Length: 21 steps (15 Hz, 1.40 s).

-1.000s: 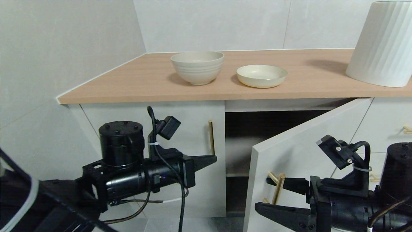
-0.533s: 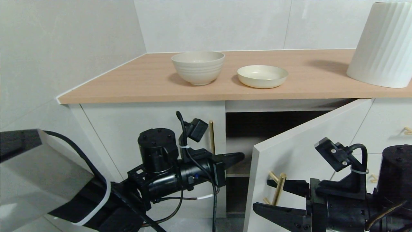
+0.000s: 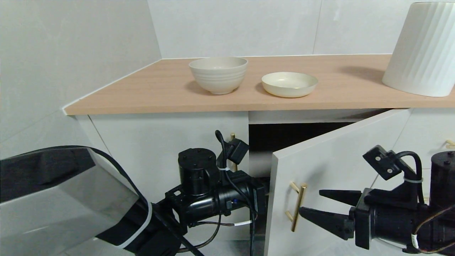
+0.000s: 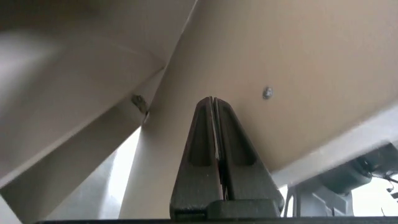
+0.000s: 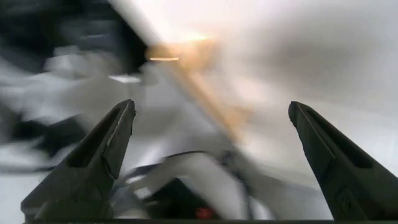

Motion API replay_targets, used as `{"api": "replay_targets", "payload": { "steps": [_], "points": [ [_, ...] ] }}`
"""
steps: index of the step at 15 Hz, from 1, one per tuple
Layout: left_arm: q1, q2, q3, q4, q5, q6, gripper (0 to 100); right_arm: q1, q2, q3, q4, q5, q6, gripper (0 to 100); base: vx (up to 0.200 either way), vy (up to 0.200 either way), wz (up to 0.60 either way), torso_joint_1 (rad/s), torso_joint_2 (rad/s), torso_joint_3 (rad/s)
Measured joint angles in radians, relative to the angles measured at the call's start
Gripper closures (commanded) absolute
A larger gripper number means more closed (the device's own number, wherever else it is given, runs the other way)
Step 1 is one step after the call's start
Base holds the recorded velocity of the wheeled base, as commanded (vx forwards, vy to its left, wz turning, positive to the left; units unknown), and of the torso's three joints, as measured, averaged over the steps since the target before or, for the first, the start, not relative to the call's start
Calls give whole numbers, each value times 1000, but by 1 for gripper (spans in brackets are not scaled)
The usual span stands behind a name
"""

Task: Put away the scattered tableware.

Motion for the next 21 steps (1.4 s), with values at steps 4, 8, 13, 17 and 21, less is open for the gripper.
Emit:
{"api": "replay_targets", "payload": {
  "steps": [4, 8, 13, 17, 21],
  "points": [
    [-1, 13, -12, -7, 1, -1, 100, -14, -153, -89, 321, -36, -17, 0, 0, 0, 0, 0, 0, 0],
    [-21, 16, 1, -31, 2, -3, 100, -14, -333, -147, 541, 88, -14, 0, 0, 0, 0, 0, 0, 0],
    [-33, 7, 11, -29, 1, -5, 100, -14, -377, -149, 562, 95, -14, 0, -80, 0, 0, 3, 0, 2],
    [-54, 10, 14, -25, 0, -6, 100, -14, -359, -138, 559, 95, -18, 0, -200, 0, 0, 4, 1, 0],
    [-65, 29, -8, -7, 20, -7, 100, -14, -359, -136, 559, 91, -19, 0, -100, 0, 0, -2, 2, 0]
  ]
}}
